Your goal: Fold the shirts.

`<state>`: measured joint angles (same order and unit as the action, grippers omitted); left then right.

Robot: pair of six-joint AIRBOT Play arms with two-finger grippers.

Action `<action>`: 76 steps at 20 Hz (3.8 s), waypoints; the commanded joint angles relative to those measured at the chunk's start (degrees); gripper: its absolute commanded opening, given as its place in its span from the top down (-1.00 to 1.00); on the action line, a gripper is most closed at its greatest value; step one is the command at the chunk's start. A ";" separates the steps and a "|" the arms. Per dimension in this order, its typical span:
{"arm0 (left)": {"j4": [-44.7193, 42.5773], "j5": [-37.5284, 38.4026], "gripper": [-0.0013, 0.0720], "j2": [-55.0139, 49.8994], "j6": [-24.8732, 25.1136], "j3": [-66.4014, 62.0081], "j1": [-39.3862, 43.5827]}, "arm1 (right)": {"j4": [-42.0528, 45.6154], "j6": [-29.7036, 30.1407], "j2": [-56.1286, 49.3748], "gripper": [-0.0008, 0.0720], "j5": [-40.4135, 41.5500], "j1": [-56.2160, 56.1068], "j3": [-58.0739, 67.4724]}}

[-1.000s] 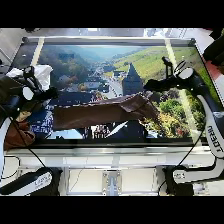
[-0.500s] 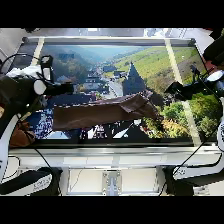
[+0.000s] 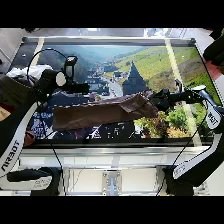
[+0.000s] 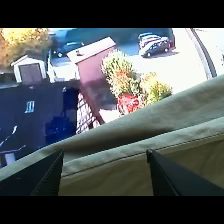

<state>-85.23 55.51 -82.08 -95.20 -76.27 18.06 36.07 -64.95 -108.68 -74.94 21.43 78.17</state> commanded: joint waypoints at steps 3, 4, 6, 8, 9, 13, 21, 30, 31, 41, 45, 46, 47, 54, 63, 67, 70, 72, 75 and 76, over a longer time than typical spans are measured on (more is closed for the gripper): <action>0.00 0.76 -0.65 -0.46 0.00 -0.48 0.46 | -0.74 1.40 -2.86 -0.86 -0.24 -4.02 2.71; 0.00 0.83 -0.65 -0.46 0.00 -0.48 0.46 | -0.79 1.44 -3.28 -0.86 -1.01 -5.33 2.80; -0.02 1.40 -0.65 -0.46 0.02 -0.48 0.46 | -0.26 1.70 -3.74 -0.86 -3.76 -7.58 2.80; -0.02 2.05 -0.65 -0.46 0.02 -0.48 0.46 | 0.04 2.38 -3.82 -0.86 -7.67 -9.03 2.80; -0.02 2.40 -0.65 -0.48 0.02 -0.48 0.46 | 0.04 2.75 -3.82 -0.85 -9.62 -9.42 2.80; 0.68 2.47 -0.60 -0.63 0.00 -0.48 0.52 | -1.31 2.80 -3.78 0.81 -14.78 -10.03 2.80; 13.18 2.40 0.94 -6.23 1.01 -0.48 3.48 | -4.15 1.57 10.62 0.95 -19.80 -9.60 2.80; 18.47 -9.51 0.94 -17.38 4.76 -0.48 20.22 | 0.76 -5.16 26.56 0.96 -19.89 -9.33 2.78; 18.49 -10.82 0.94 -17.29 4.76 -0.50 20.52 | 0.79 -6.14 27.21 0.96 -20.02 -9.33 2.80; 12.24 -7.69 0.94 7.17 4.81 -1.33 -0.63 | 0.66 -14.93 28.17 0.96 -1.66 -33.20 12.98; 7.58 -1.84 0.94 18.80 4.83 -1.31 -10.25 | 4.81 -18.03 22.36 0.95 17.38 -52.11 14.21; 6.36 -0.26 0.94 20.79 4.83 -1.31 -11.72 | 4.72 -18.16 20.50 0.66 22.51 -55.89 14.21; 4.85 0.96 0.94 22.64 4.83 -1.31 -12.90 | 4.63 -18.86 19.06 -0.13 26.10 -58.84 14.21; -0.31 2.51 0.94 26.58 4.81 -1.31 -14.29 | 14.78 -20.72 20.37 -0.71 18.97 -53.35 14.21; -0.26 2.69 0.94 21.09 4.76 -1.22 -14.25 | 20.11 -25.05 15.96 -0.44 10.23 -30.51 -0.98; -0.26 2.93 0.94 17.92 4.79 -1.22 -14.25 | 0.28 -13.14 4.31 -0.62 6.97 -29.83 -3.58; -0.26 2.95 0.94 17.05 4.79 -1.20 -14.25 | -9.73 -8.70 -0.68 -0.78 6.82 -31.30 -3.28; -0.28 3.08 0.94 17.03 4.79 -1.20 -14.25 | -10.75 -8.07 -1.14 -0.77 8.55 -33.00 -3.30; -0.28 3.54 0.94 17.03 4.79 -1.20 -14.25 | -10.80 -8.61 -1.14 -0.69 11.21 -35.60 -3.30; -0.26 3.91 0.94 17.03 4.79 -1.20 -14.25 | -10.80 -8.94 -1.14 -0.63 11.65 -36.63 -3.30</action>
<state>-85.49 58.74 -64.90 -90.45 -77.49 3.84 27.40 -74.56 -109.01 -65.54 -13.02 74.98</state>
